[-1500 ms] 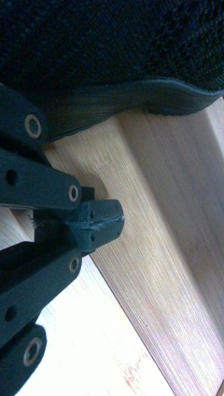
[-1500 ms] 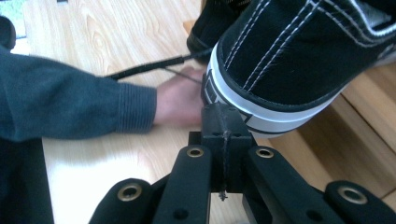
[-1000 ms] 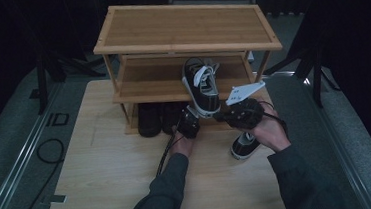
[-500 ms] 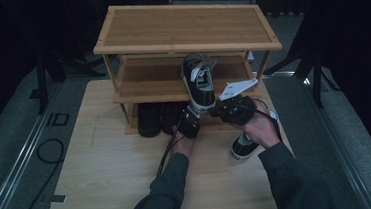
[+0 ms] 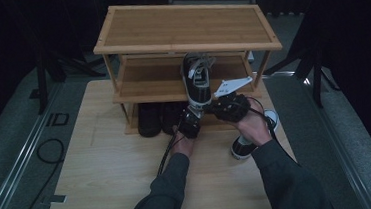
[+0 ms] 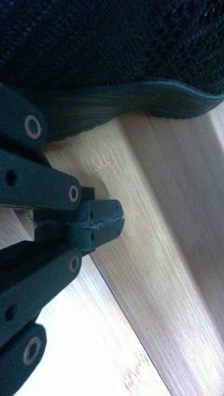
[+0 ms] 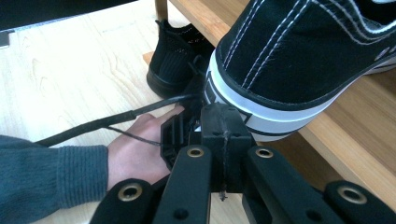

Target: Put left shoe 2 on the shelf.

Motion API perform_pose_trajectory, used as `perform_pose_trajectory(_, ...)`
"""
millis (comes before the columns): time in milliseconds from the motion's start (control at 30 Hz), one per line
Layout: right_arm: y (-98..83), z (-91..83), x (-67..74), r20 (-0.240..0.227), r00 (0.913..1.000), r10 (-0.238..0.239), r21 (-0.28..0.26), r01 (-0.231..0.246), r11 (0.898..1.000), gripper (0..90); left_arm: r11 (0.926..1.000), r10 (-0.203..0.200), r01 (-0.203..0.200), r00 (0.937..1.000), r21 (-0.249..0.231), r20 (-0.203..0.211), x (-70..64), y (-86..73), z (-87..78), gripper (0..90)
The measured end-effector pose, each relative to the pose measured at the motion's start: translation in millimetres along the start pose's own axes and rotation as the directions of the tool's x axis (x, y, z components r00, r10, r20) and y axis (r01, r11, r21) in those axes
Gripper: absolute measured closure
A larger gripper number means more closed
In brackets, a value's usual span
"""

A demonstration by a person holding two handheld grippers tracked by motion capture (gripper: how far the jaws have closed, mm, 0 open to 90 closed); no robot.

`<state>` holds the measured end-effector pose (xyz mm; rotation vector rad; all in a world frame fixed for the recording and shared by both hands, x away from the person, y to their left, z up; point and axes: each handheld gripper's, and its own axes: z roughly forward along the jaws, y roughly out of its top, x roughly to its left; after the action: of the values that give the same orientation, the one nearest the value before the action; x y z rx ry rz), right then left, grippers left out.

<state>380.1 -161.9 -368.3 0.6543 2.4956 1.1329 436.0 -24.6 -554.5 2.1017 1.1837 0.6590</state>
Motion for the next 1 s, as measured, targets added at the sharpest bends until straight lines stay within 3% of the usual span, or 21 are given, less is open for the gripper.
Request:
perform_pose_trajectory(200, 1.7, 6.2, -1.8, 0.040, 0.9992, 0.011, -0.009, -0.011, 1.000, 90.0, 1.0000, -0.003, 0.003, 1.0000, 0.003, 0.000, -0.3, 0.5, 0.0, 90.0)
perform_pose_trajectory(367, 0.3, 9.2, -6.1, 0.015, 0.9990, 0.043, -0.034, -0.042, 0.999, 90.0, 1.0000, -0.001, 0.001, 1.0000, 0.003, -0.001, -0.3, 0.6, 0.0, 90.0)
perform_pose_trajectory(633, 1.4, 17.5, -6.4, 0.024, 0.9976, 0.065, -0.069, -0.063, 0.996, 90.0, 1.0000, -0.003, 0.003, 1.0000, 0.004, -0.003, -0.7, 0.7, 0.0, 90.0)
perform_pose_trajectory(1000, 6.2, 27.4, -9.0, 0.056, 0.9954, 0.077, -0.078, -0.073, 0.994, 90.0, 0.9999, -0.012, 0.012, 0.9999, -0.004, -0.002, -1.6, 0.5, 0.4, 90.0)
